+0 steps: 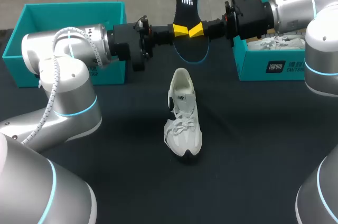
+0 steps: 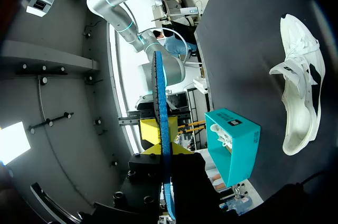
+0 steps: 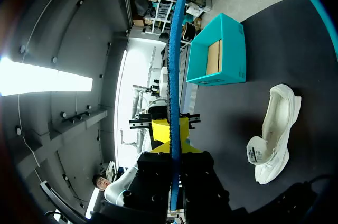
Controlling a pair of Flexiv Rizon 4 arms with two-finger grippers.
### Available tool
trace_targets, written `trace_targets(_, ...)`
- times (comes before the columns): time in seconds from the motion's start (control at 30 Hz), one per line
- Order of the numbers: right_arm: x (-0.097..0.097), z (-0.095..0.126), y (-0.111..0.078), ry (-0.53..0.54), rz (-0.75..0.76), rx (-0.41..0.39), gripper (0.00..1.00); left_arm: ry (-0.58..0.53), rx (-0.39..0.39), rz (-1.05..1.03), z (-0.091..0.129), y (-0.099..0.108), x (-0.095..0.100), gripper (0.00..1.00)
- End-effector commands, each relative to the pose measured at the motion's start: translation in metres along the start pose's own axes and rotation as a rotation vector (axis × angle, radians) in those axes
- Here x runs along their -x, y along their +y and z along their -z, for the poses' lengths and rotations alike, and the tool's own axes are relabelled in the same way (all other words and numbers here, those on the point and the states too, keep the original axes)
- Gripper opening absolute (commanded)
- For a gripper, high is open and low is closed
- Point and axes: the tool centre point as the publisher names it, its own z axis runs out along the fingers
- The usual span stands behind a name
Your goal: Take the shoe out of the shoebox, open the shoe tongue, remove and reinsert the insole, then place the shoe into the shoebox
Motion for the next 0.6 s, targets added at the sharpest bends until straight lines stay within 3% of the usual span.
trace_targets(0.03,0.001,0.000,-0.001,0.000,-0.001,0.001,0.00,0.001,0.004,-0.004,-0.001,-0.002,-0.002,0.24)
trace_targets(0.07,0.001,0.000,-0.002,0.001,-0.001,0.002,0.00,0.002,0.002,-0.005,0.000,-0.002,-0.002,0.71)
trace_targets(0.1,0.001,0.000,-0.002,0.002,-0.002,0.004,0.00,0.003,0.001,-0.006,0.001,-0.002,-0.002,1.00)
trace_targets(0.4,0.004,0.006,-0.003,0.003,-0.006,0.015,0.00,0.009,-0.019,-0.030,0.017,0.002,-0.001,1.00)
trace_targets(0.6,0.003,0.012,-0.002,-0.004,-0.001,0.022,0.00,0.018,-0.056,-0.040,0.039,0.003,-0.003,1.00)
